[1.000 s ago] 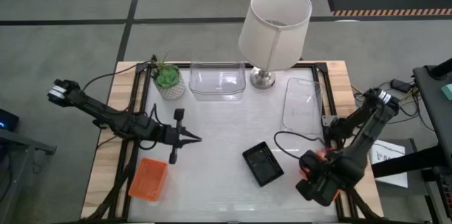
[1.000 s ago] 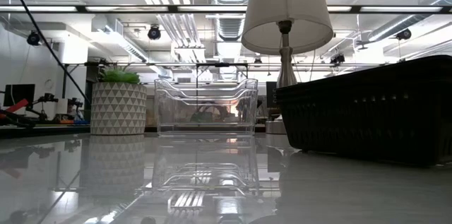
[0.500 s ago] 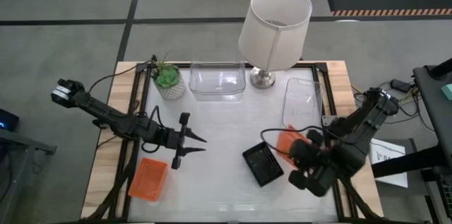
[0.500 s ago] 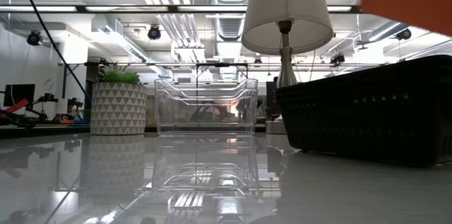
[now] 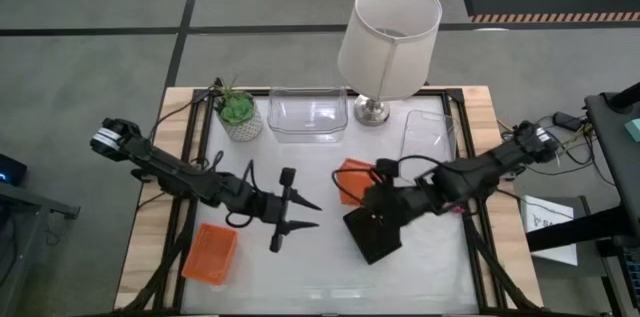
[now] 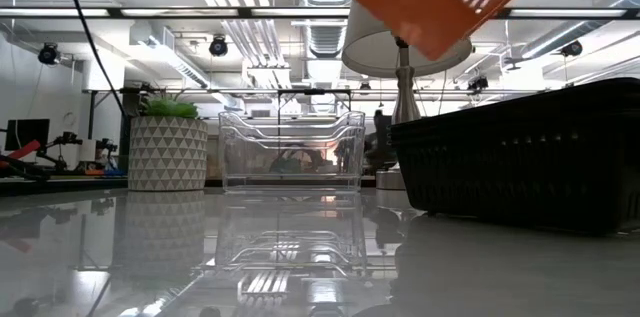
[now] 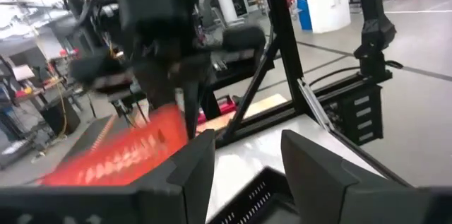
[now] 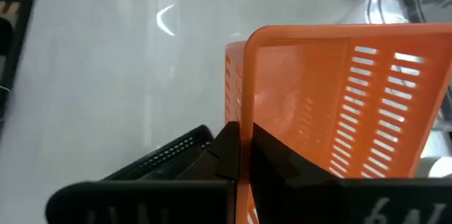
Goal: Stack baskets by color
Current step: Stack the right orange bin on the left orange bins
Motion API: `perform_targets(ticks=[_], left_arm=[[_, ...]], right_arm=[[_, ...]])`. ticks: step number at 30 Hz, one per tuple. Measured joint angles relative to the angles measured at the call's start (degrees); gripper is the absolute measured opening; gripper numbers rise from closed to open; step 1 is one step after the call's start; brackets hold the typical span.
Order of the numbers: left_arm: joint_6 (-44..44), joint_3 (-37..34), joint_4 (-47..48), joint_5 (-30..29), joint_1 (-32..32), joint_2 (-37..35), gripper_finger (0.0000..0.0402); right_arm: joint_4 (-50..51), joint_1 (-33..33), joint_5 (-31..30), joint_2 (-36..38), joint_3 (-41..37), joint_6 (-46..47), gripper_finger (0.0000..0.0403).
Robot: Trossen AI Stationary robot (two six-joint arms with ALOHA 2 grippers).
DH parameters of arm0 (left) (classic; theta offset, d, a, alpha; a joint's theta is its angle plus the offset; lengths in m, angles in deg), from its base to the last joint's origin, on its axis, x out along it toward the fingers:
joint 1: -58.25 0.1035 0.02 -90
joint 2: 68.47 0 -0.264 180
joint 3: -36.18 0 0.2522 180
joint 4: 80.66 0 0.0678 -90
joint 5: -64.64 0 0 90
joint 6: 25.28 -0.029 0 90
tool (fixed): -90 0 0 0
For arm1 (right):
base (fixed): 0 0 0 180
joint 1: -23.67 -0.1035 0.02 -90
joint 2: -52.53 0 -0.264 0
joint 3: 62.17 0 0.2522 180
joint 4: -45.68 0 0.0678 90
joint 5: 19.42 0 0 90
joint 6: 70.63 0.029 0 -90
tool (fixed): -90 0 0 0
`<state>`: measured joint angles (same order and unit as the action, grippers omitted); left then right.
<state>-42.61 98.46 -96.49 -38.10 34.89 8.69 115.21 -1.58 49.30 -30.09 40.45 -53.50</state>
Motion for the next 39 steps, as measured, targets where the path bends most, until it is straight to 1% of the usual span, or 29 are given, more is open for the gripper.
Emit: perform_targets(ticks=[6,9,14,16,18,20,21,23,25,33,37,39], left_arm=[[-4.36,4.50,0.00,-0.01,0.27,4.45,0.0148],[-5.61,5.78,0.03,0.00,0.95,6.20,0.0148],[-5.90,6.74,0.05,-0.05,2.54,9.10,0.0148],[-7.99,6.59,2.27,-0.11,3.11,9.41,0.0148],[-11.50,6.57,6.69,0.42,3.52,8.95,0.0148],[-13.32,6.57,10.49,3.19,3.92,8.36,0.0148],[-13.51,6.57,11.63,6.12,4.23,8.23,0.0148],[-13.45,6.68,12.64,12.68,4.93,8.18,0.0148],[-13.10,6.68,12.61,15.77,5.43,8.18,0.0148],[-9.57,6.19,12.07,15.98,8.19,8.31,0.0148],[-9.32,5.48,12.13,19.76,8.88,8.31,0.0148],[-8.35,5.06,12.05,20.41,9.18,8.63,0.0148]], right_arm=[[-1.60,3.68,2.61,-3.46,-0.09,-6.33,0.0011],[-1.86,4.78,4.62,-5.32,-0.09,-7.37,0.0011],[-2.10,5.80,5.97,-8.17,-0.09,-7.83,0.0011],[-2.08,5.93,9.35,-8.85,-0.09,-9.69,0.0011],[-2.10,5.91,13.60,-9.42,-0.09,-12.78,0.0011],[-2.13,5.91,17.40,-10.02,-0.09,-16.04,0.0011],[-2.12,5.91,18.92,-10.13,-0.09,-17.74,0.0011],[-2.21,5.87,20.45,-10.38,-0.09,-20.59,0.0011],[-2.49,5.89,21.32,-10.63,-0.09,-22.75,0.0011],[-4.83,6.17,21.33,-11.29,-0.09,-24.17,0.0011],[-5.28,6.17,21.33,-11.24,-0.09,-24.22,0.0011],[-5.39,6.17,21.33,-11.16,-0.09,-24.22,0.0011]])
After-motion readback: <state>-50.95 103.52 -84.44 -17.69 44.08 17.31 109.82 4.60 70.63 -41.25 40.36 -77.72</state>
